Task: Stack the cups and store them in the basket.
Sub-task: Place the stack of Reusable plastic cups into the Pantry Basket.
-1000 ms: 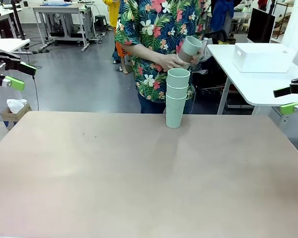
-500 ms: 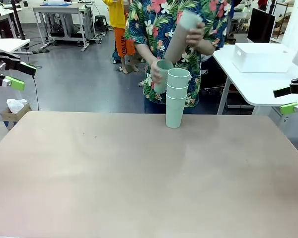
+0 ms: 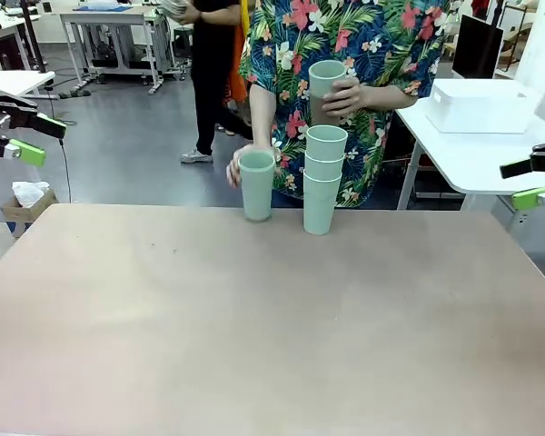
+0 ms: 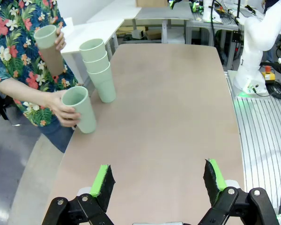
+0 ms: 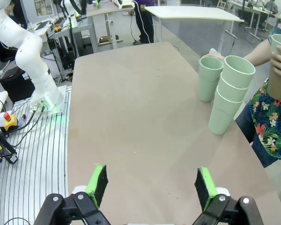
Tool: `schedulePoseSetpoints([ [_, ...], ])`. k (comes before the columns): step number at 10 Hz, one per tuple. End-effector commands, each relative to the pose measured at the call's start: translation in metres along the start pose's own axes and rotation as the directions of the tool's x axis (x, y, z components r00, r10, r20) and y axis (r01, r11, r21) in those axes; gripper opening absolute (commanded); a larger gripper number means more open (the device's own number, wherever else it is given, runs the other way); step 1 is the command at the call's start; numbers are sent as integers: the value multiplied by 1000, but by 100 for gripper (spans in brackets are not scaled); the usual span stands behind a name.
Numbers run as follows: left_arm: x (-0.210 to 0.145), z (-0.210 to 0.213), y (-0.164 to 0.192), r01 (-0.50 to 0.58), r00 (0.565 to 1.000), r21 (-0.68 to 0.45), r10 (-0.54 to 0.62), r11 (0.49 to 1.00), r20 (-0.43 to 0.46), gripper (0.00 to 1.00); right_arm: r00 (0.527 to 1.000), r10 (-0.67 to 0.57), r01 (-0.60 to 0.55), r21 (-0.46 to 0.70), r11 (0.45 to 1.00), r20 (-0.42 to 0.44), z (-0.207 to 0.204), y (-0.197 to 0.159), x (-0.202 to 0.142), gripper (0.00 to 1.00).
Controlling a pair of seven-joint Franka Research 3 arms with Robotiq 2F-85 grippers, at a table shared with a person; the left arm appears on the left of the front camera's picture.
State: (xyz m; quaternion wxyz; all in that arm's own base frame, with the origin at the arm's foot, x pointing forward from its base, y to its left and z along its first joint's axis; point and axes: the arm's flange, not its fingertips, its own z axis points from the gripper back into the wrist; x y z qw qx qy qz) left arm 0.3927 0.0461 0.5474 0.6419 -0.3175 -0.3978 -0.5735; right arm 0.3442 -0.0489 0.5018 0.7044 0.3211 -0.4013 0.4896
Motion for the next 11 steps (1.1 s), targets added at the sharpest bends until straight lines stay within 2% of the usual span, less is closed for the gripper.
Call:
schedulePoseSetpoints([
  [1,2,0,1,-10,1000,5,10,1000,-2,100,1000,-13,13,-2,1000,23,0,0,4,100],
  [11,2,0,1,-10,1000,5,10,1000,-2,100,1000,-13,13,-2,1000,23,0,0,4,100],
])
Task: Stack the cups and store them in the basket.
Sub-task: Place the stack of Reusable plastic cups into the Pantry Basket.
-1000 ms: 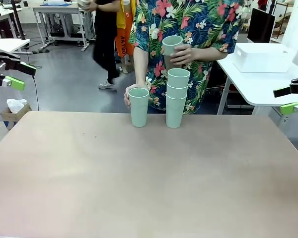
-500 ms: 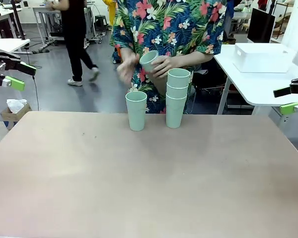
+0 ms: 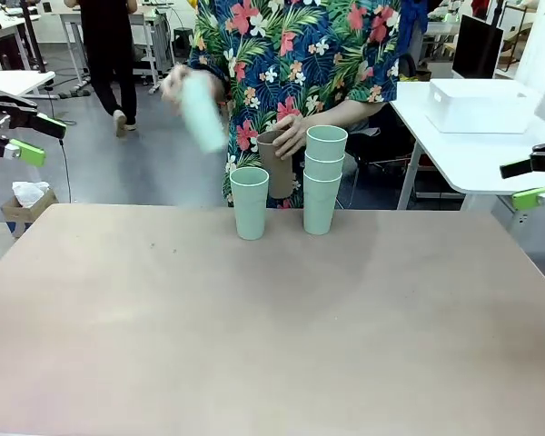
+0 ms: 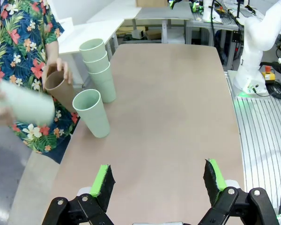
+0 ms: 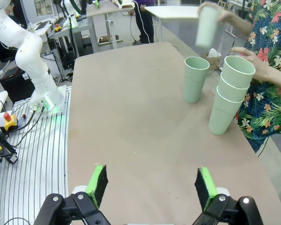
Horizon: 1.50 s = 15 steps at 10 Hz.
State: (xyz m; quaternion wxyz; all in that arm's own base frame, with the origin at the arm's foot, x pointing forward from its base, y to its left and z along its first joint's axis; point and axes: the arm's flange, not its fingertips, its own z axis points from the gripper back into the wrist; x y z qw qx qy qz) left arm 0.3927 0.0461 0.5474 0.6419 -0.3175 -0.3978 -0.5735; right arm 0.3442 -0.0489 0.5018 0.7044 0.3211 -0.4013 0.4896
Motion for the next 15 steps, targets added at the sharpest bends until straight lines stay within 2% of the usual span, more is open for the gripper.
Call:
schedulePoseSetpoints([
  [1,2,0,1,-10,1000,5,10,1000,-2,100,1000,-13,13,-2,1000,23,0,0,4,100],
  [15,2,0,1,-10,1000,5,10,1000,-2,100,1000,-13,13,-2,1000,23,0,0,4,100],
])
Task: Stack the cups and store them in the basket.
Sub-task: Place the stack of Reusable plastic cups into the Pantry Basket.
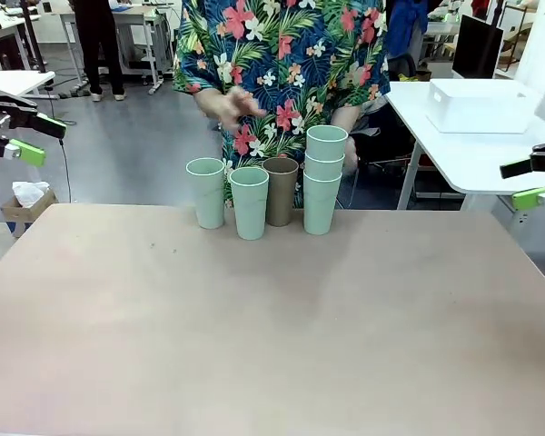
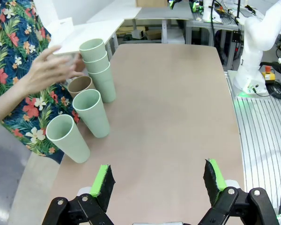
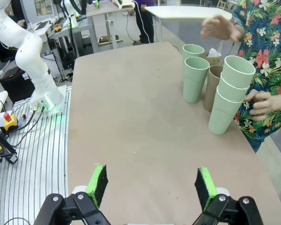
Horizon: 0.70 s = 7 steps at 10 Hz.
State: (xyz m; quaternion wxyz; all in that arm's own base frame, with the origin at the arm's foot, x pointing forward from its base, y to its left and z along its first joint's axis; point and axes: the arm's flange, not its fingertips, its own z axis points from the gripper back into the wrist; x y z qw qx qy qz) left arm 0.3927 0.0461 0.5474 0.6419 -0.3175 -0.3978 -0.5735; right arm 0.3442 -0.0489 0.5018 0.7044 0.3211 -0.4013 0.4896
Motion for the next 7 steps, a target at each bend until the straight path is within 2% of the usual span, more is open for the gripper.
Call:
schedulePoseSetpoints([
  [1,2,0,1,-10,1000,5,10,1000,-2,100,1000,-13,13,-2,1000,23,0,0,4,100],
  [7,2,0,1,-10,1000,5,10,1000,-2,100,1000,-13,13,-2,1000,23,0,0,4,100],
])
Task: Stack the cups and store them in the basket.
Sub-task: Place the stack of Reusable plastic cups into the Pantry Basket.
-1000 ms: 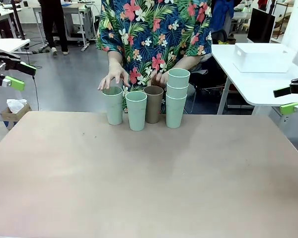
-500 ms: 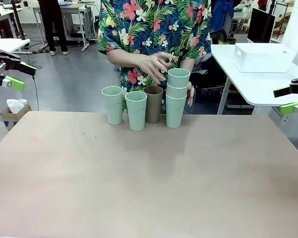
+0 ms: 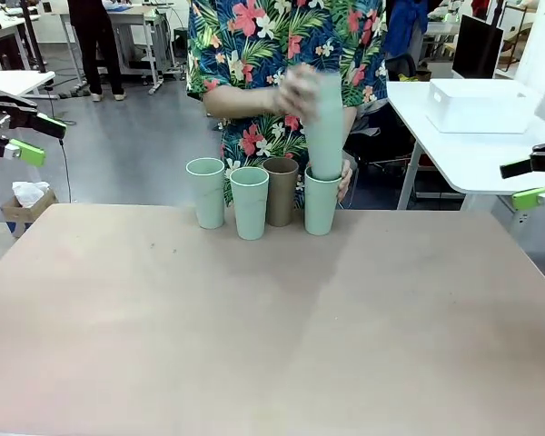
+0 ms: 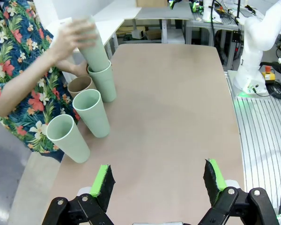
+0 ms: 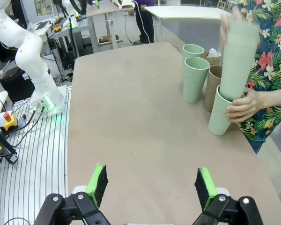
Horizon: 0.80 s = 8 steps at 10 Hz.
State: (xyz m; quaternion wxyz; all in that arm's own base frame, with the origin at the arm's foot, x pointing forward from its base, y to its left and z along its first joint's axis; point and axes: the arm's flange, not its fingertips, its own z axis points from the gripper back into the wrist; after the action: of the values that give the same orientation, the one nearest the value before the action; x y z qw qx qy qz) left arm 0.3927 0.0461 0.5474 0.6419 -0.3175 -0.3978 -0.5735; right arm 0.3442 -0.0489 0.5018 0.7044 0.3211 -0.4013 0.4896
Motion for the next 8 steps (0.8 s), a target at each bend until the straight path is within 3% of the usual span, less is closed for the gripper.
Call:
schedulePoseSetpoints([
  [1,2,0,1,-10,1000,5,10,1000,-2,100,1000,-13,13,-2,1000,23,0,0,4,100],
  [8,2,0,1,-10,1000,5,10,1000,-2,100,1000,-13,13,-2,1000,23,0,0,4,100],
])
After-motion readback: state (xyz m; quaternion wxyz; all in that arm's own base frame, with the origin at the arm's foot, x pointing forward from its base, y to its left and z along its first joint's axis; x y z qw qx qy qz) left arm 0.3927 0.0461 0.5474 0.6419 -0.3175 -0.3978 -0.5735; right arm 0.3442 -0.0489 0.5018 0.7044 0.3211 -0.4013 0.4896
